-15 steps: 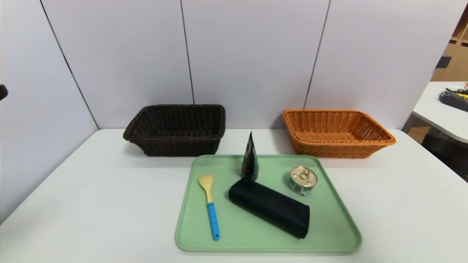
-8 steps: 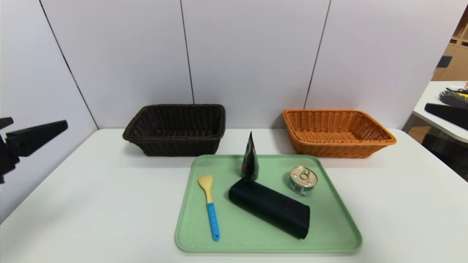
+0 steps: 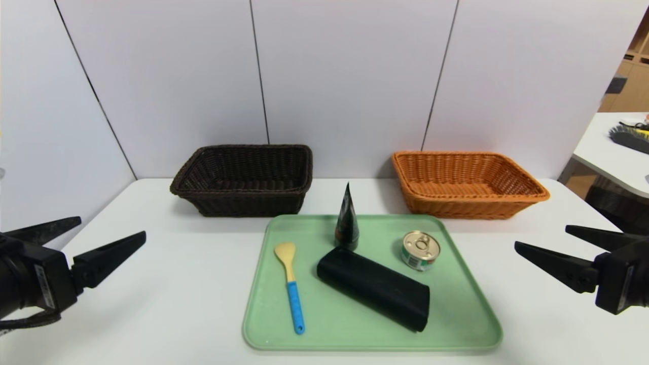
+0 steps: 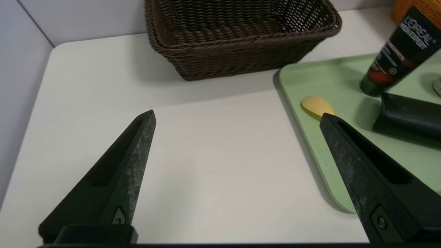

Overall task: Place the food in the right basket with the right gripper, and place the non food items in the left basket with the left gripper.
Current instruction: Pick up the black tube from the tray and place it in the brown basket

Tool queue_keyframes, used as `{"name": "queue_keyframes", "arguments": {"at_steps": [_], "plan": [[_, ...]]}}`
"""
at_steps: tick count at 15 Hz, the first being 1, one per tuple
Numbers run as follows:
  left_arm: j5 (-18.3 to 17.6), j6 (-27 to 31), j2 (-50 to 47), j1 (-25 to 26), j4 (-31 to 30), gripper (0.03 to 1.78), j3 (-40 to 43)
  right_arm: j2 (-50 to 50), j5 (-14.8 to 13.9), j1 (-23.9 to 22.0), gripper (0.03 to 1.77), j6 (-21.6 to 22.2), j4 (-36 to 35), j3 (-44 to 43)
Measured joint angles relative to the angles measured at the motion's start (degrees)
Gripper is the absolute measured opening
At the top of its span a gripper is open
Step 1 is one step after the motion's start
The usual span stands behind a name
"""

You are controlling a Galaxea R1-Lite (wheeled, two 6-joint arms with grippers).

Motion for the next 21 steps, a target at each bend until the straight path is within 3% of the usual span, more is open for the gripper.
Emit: {"name": "queue_keyframes", "arguments": {"at_steps": [4,8,18,21], "plan": [[0.9,-0.3,1.2,-2.8,-3.8,1.69,4.5,4.7,-0.6,4.2,1.7,1.2,-8.3,3.4],[0.8,-1.2,1.8,-3.3,-3.5,1.69,5.2,6.6,-0.5,10.0,1.7,1.1,-8.5,2.7],[0.9,-1.1,3.0,-5.3,-3.0,1.69,3.6,9.7,-1.1,18.0,1.7,0.4,-7.7,-6.9],[3.7,-1.1,3.6,-6.8,-2.9,1.69,3.5,10.9,-1.1,18.6,1.7,0.6,-8.1,-7.0]]}}
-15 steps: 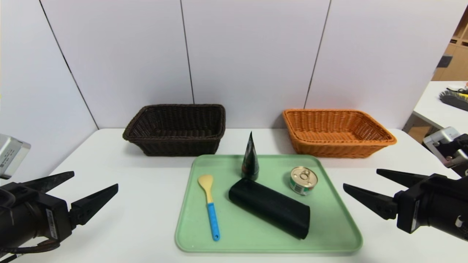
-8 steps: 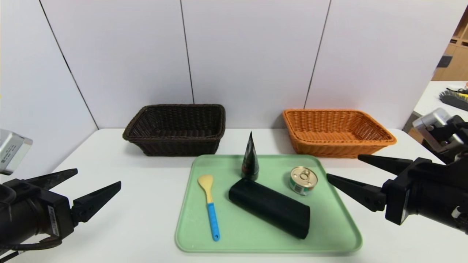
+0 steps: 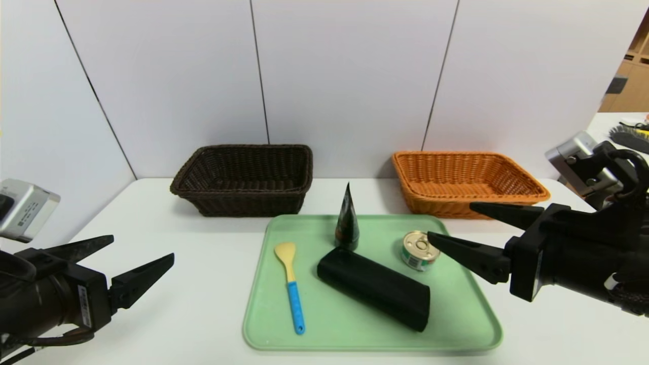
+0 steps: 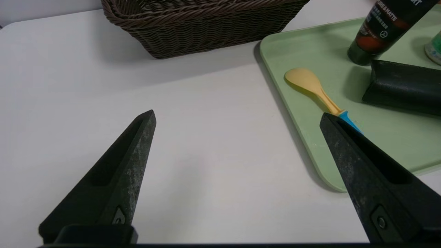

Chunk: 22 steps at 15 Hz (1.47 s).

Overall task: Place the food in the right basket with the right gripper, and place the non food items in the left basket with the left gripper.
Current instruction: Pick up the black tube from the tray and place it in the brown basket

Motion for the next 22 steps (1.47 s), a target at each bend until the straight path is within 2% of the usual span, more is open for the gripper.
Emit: {"name": "queue_keyframes", "arguments": {"at_steps": [3,7,9,12,14,16,18,22], "plan": [[3.0,-1.1,1.3,-5.3,-0.1,1.69,-1.2,0.4,-1.2,-0.4,1.7,0.3,0.0,0.2],[9.6,-4.5,6.7,-16.3,-1.7,1.69,-3.5,0.7,-3.0,-3.0,1.7,0.7,-0.2,0.4],[13.0,-5.0,10.7,-20.3,-5.8,1.69,-4.1,0.6,-3.2,-5.0,1.7,0.6,-0.2,0.2],[18.8,-5.2,18.6,-25.8,-14.0,1.69,-6.5,0.4,-5.6,-8.8,1.7,0.7,-0.2,0.0],[22.3,-5.3,23.9,-28.5,-17.0,1.69,-9.5,0.2,-6.0,-11.9,1.7,0.6,0.1,-0.8],[24.1,-5.8,27.8,-30.9,-17.5,1.69,-12.0,0.1,-6.1,-15.6,1.7,0.6,0.2,-1.4],[24.3,-7.4,30.8,-33.1,-17.6,1.69,-13.6,-0.1,-6.1,-18.0,1.7,0.6,0.3,-1.5],[26.8,-9.4,36.2,-35.6,-17.7,1.69,-17.9,-0.3,-6.1,-19.9,1.7,0.9,0.0,-0.7]]}}
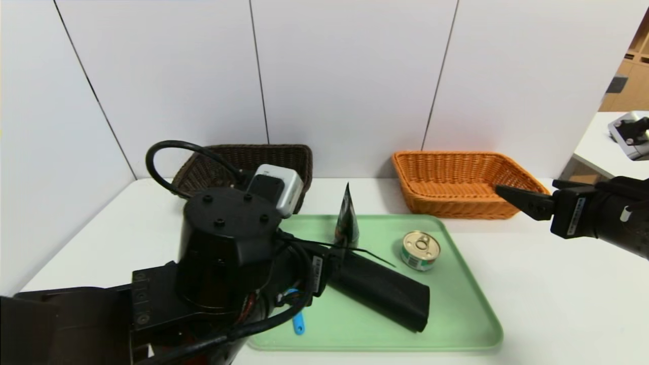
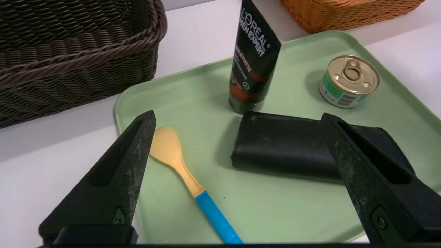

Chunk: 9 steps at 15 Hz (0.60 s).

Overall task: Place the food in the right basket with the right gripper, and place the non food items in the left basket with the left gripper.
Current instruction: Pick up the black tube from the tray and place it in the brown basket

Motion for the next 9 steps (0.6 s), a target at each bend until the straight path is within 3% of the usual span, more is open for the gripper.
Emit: {"name": "queue_keyframes", "arguments": {"at_steps": [3,9], "plan": [[2.2,-0.3,4.3,-0.6,0.0,1.69,-3.9,-0.2,-0.1,-0.3,1.7,0.6,-0.1,0.2],[3.3,-5.2,12.2,-1.0,0.2,1.69,-9.8,-1.9,0.4,-3.8,1.7,0.4,0.2,1.3]]}}
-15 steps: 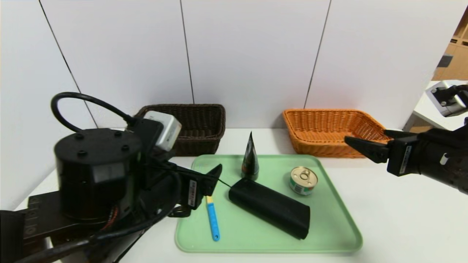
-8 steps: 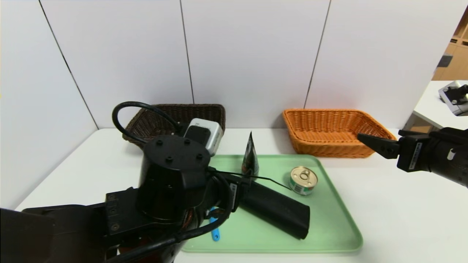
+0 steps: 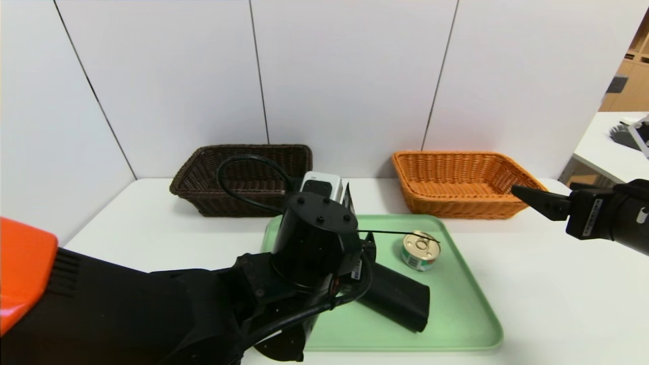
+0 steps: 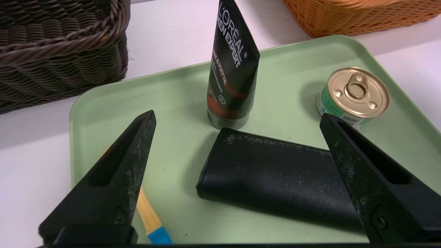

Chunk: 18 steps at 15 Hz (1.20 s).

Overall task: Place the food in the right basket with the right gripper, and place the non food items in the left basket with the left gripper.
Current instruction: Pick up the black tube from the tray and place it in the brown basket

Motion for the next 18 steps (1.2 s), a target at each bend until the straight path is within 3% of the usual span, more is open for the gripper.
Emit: {"name": "queue_keyframes", "arguments": {"at_steps": [5,18], "plan": [[0.4,-0.5,4.2,0.0,0.3,1.69,-4.5,-0.9,0.4,-2.6,1.7,-0.1,-0.4,0.1],[2.0,0.0,12.1,0.3,1.4,1.69,-11.5,-3.8,0.5,-3.1,1.7,0.0,-0.2,0.8]]}}
